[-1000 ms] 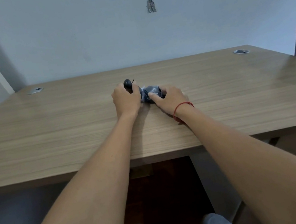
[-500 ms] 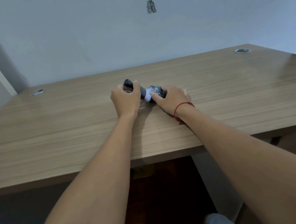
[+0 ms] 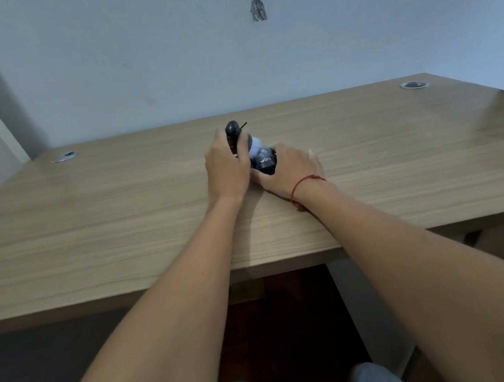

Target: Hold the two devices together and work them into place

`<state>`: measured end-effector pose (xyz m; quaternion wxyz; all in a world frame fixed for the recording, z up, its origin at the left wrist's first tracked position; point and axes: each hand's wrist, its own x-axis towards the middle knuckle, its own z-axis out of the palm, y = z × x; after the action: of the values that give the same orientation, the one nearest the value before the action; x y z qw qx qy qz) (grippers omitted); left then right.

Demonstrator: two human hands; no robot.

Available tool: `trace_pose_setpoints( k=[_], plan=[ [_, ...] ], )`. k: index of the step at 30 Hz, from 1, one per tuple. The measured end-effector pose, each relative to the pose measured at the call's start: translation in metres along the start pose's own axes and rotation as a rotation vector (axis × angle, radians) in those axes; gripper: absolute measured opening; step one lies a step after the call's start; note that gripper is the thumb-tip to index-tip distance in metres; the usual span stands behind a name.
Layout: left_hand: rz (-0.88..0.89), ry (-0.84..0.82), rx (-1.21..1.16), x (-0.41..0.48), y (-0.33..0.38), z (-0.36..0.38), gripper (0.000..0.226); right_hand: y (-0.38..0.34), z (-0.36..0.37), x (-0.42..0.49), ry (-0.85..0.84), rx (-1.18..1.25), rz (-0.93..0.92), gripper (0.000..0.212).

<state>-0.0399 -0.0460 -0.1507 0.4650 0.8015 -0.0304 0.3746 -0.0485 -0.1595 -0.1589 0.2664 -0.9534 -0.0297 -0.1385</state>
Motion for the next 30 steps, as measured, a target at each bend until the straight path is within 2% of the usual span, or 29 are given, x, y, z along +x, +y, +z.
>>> trace_pose_setpoints(
  k=[5,9,11,13,16,18,20,23,28,30],
  plan=[
    [-0.085,0.006,0.196,0.004,-0.011,0.001,0.025,0.000,-0.002,-0.003,0.014,0.055,0.035,0.052],
    [0.024,0.045,0.013,0.000,-0.002,-0.001,0.028,0.003,-0.001,-0.002,0.004,0.008,0.042,0.062],
    [0.038,0.018,0.018,-0.001,-0.001,0.000,0.027,0.004,-0.001,-0.001,-0.008,0.008,0.035,0.068],
    [-0.021,-0.008,0.096,0.001,-0.006,0.001,0.025,0.004,-0.002,-0.001,-0.027,0.034,0.031,0.067],
    [-0.141,0.012,0.141,0.005,-0.012,0.000,0.027,0.005,-0.005,-0.001,-0.031,0.056,0.012,0.053],
    [-0.137,0.037,0.067,0.005,-0.010,-0.002,0.023,0.005,-0.005,-0.002,-0.025,0.049,-0.002,0.048],
    [-0.079,0.052,-0.024,0.004,-0.006,-0.003,0.022,0.005,-0.005,-0.002,-0.011,0.054,0.003,0.053],
    [-0.017,-0.015,-0.009,0.002,-0.003,-0.001,0.023,0.006,-0.005,0.000,-0.016,0.054,-0.002,0.060],
    [-0.171,-0.011,0.132,0.006,-0.013,0.000,0.029,0.007,-0.005,0.002,-0.047,0.008,-0.029,0.055],
    [-0.157,0.016,0.098,0.006,-0.011,-0.001,0.026,0.008,-0.006,0.003,-0.045,-0.001,-0.040,0.054]
  ],
)
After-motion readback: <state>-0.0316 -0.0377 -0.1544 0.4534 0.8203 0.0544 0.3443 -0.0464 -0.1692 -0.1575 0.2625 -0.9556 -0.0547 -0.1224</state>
